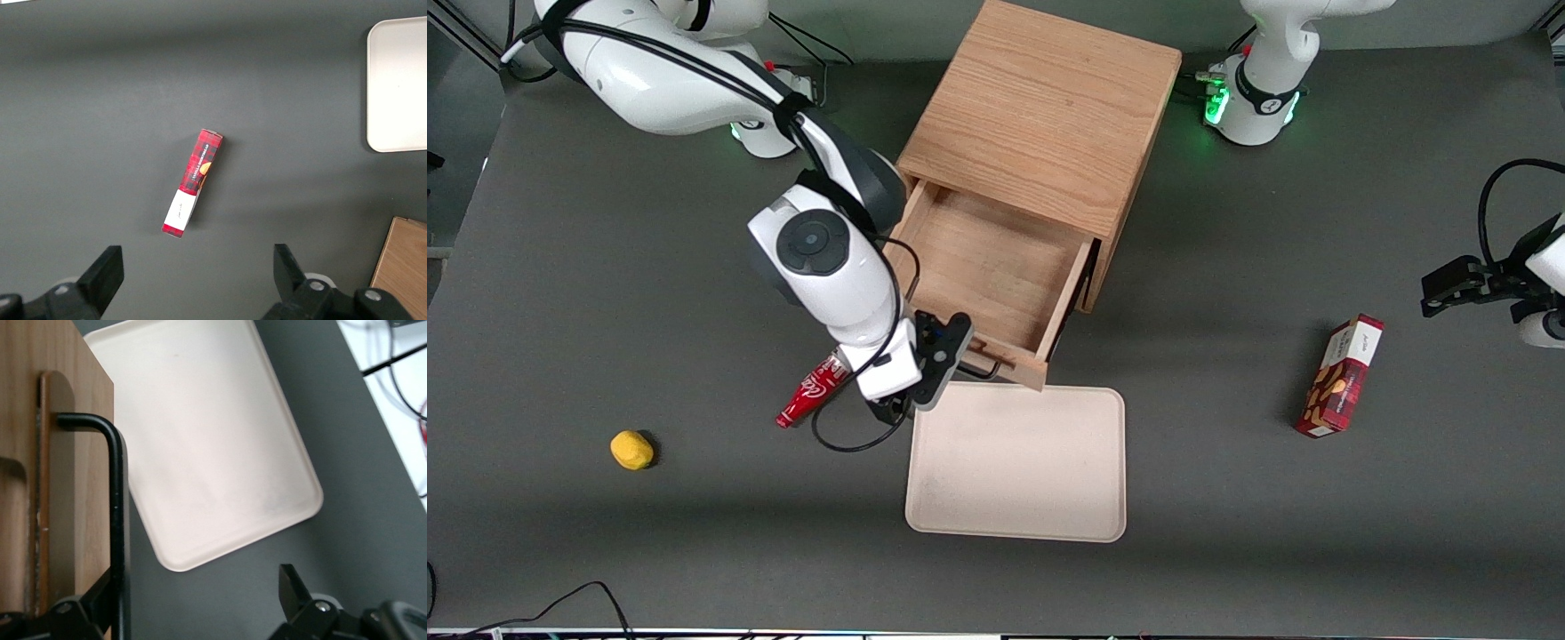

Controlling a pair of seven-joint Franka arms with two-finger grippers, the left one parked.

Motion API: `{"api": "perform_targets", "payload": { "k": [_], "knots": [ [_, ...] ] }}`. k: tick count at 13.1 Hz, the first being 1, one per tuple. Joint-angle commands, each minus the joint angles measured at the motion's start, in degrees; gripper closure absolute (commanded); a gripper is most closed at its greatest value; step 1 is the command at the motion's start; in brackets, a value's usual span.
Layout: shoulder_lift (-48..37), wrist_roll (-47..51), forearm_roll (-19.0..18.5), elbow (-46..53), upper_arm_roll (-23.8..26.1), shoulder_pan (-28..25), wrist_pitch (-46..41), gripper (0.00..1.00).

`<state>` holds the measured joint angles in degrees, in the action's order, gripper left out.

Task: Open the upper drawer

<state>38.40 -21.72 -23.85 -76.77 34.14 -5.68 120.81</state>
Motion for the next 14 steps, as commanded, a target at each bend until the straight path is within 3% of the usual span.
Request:
{"api": "perform_targets", "payload": {
  "k": [1,8,12,14],
  "knots": [
    [0.1,-1.2,-1.5,0.4,-3.1,-0.5,3.5,0.0],
    [0.6,-0.9,-0.4,0.8,-5.8,-0.5,7.7,0.0],
    [0.4,-0.7,8.4,1.5,-5.8,-0.5,7.7,0.0],
    [0.1,-0.9,9.2,2.1,-5.7,-0.4,7.2,0.0]
  ]
}}
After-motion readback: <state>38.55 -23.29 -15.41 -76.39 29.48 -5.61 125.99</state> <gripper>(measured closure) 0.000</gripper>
